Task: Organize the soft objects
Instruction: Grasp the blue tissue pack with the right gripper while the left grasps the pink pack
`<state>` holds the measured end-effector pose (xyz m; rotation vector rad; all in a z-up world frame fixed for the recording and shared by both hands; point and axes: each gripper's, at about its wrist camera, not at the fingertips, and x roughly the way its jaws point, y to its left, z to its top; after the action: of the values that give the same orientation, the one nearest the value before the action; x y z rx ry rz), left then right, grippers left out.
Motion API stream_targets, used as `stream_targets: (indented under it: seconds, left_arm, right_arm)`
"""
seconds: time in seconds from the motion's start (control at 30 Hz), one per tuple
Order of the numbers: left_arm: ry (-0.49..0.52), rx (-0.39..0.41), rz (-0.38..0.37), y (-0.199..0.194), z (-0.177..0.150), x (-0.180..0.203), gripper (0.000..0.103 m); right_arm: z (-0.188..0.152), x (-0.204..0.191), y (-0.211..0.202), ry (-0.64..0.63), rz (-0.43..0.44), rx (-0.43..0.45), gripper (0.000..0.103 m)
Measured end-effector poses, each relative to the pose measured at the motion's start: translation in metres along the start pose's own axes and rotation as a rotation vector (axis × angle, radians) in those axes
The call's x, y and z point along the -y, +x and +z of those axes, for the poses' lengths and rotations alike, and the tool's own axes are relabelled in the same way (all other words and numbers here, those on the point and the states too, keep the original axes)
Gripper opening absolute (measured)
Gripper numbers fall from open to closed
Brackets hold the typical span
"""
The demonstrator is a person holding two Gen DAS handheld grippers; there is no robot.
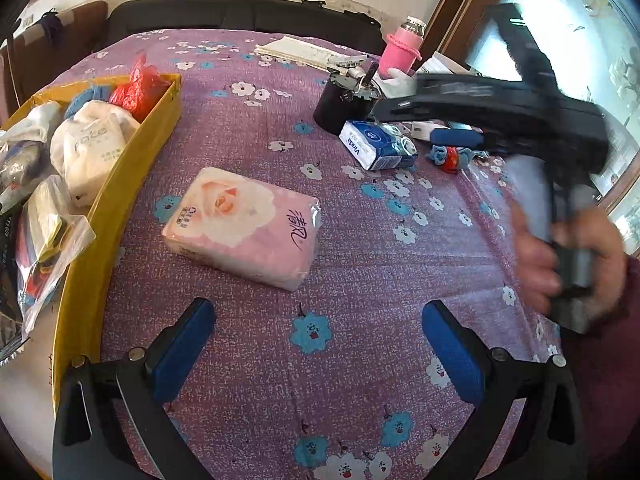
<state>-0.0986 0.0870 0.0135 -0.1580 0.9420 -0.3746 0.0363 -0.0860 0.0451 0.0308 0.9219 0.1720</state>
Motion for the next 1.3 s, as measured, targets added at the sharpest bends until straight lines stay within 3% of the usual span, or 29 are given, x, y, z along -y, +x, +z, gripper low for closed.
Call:
stream_targets:
  seconds: [0.17,0.27,0.43,0.63,0.77,0.87,0.9,1.03,1.2,1.3]
  left_arm:
    - [-0.006,0.002,-0.009,0.000,0.000,-0.001,0.103]
    - [-0.012,0.005,-0.017,-0.001,0.000,-0.002,0.103]
    - [-0.041,0.008,-0.050,-0.003,0.001,-0.008,0.103]
    - [-0.109,-0.073,-0.027,0.011,0.028,-0.012,0.103]
    - [-0.161,-0.099,0.037,0.030,0.055,-0.017,0.103]
    - [-0.096,-0.108,0.100,0.047,0.068,-0.008,0.103]
    - [-0.067,-0.111,0.111,0.050,0.069,-0.005,0.100]
    - [0.016,-0.136,0.094,0.050,0.068,0.006,0.069]
    - [0.008,-0.152,0.106,0.043,0.065,0.001,0.070]
    - [-0.009,-0.154,0.139,0.050,0.072,0.001,0.082]
  right_arm:
    - [0.012,-0.010,0.040,-0.031,-0.096,-0.070,0.088]
    - [0.003,0.000,0.050,-0.016,-0.055,-0.107,0.081]
    - [-0.032,0.010,0.025,-0.058,-0.024,-0.131,0.080]
    - [-0.087,0.024,-0.016,-0.094,0.025,-0.123,0.081]
    - [-0.103,0.039,-0.029,-0.074,0.058,-0.106,0.082]
    - [-0.108,0.041,-0.032,-0.094,0.069,-0.094,0.083]
    - [-0.109,0.040,-0.033,-0.104,0.072,-0.092,0.084]
    - [-0.118,0.044,-0.039,-0.123,0.094,-0.086,0.089]
    - [-0.129,0.063,-0.053,-0.058,0.129,-0.080,0.090]
    - [-0.135,0.072,-0.057,0.021,0.167,-0.090,0.092]
